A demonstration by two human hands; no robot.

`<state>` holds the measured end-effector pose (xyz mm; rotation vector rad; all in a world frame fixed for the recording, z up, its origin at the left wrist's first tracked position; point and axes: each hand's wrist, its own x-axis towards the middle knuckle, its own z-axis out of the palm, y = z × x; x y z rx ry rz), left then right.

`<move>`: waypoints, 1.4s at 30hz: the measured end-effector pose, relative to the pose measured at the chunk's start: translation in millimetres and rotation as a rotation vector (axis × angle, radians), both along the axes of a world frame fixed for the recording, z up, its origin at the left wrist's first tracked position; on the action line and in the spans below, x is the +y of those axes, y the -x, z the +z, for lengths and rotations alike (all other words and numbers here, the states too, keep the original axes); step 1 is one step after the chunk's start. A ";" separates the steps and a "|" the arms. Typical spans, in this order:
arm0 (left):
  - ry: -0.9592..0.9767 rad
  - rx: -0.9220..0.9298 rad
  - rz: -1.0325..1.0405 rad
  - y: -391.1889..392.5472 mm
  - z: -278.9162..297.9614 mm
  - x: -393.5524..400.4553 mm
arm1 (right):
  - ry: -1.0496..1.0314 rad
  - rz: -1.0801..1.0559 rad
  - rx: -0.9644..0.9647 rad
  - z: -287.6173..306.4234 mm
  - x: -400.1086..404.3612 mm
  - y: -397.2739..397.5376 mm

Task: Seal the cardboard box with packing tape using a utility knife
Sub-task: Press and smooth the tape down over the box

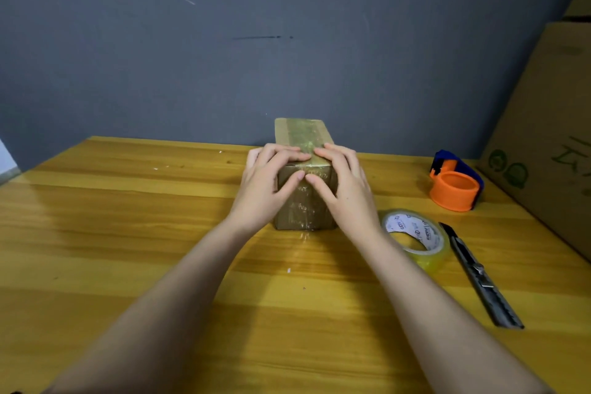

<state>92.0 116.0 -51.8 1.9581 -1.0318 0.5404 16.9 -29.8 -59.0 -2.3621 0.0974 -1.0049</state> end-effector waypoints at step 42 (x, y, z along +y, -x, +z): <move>-0.042 0.081 -0.150 -6.3 3.9 12.4 | 0.096 0.005 0.049 -1.9 -3.2 -0.4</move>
